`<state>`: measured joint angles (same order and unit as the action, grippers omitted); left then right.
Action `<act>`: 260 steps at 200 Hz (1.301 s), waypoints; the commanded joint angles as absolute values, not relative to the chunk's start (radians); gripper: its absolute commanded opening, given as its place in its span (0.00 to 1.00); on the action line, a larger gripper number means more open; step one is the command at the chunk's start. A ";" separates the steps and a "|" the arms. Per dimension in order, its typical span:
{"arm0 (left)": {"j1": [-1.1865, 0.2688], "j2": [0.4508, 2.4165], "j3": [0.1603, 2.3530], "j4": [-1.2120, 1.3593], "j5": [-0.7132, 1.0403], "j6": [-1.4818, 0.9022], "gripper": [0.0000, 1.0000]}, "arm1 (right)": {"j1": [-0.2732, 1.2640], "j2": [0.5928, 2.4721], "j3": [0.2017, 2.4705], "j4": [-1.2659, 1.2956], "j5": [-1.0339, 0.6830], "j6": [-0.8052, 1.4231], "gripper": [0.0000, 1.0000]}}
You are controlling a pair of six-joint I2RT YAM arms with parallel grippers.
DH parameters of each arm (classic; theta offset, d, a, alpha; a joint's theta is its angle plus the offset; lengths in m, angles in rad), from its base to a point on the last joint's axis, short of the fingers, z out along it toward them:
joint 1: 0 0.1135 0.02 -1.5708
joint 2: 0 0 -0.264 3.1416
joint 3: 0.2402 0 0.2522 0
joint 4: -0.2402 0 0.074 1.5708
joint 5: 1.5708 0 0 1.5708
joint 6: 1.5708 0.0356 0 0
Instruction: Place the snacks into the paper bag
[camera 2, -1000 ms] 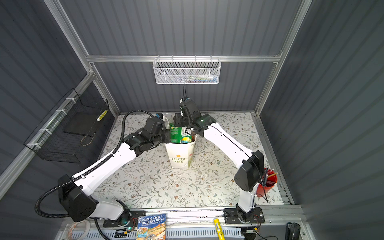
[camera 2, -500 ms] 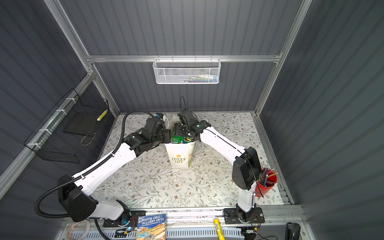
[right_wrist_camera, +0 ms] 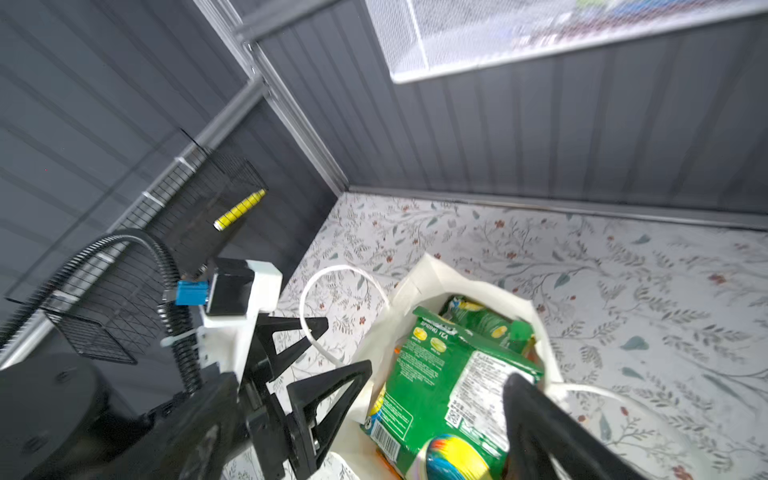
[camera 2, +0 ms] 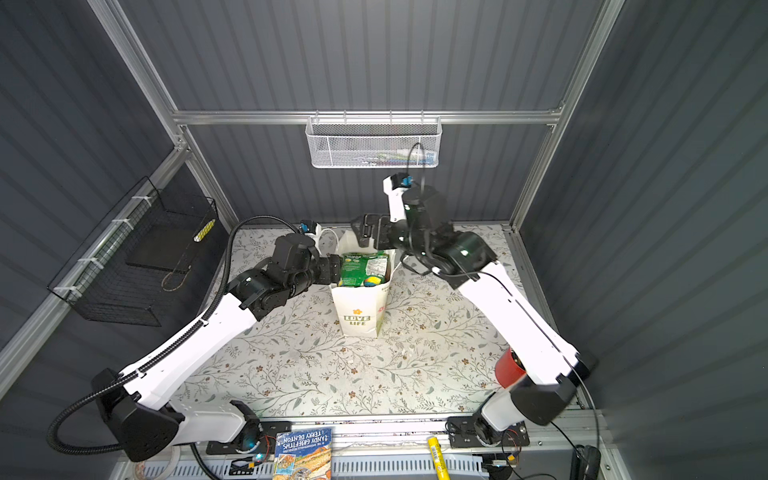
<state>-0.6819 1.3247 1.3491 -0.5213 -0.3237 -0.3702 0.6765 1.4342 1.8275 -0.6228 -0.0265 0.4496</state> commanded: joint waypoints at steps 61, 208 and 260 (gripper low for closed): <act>-0.683 1.280 1.346 -0.487 -0.357 -0.310 0.90 | 0.457 1.177 1.367 -0.575 -0.091 0.491 0.99; -0.428 1.322 1.327 -0.362 0.117 -0.404 0.00 | 0.436 1.237 1.253 -0.297 -0.327 0.592 0.00; -0.427 1.372 1.443 -0.293 0.223 -0.540 0.00 | 0.413 1.310 1.397 -0.294 -0.406 0.625 0.00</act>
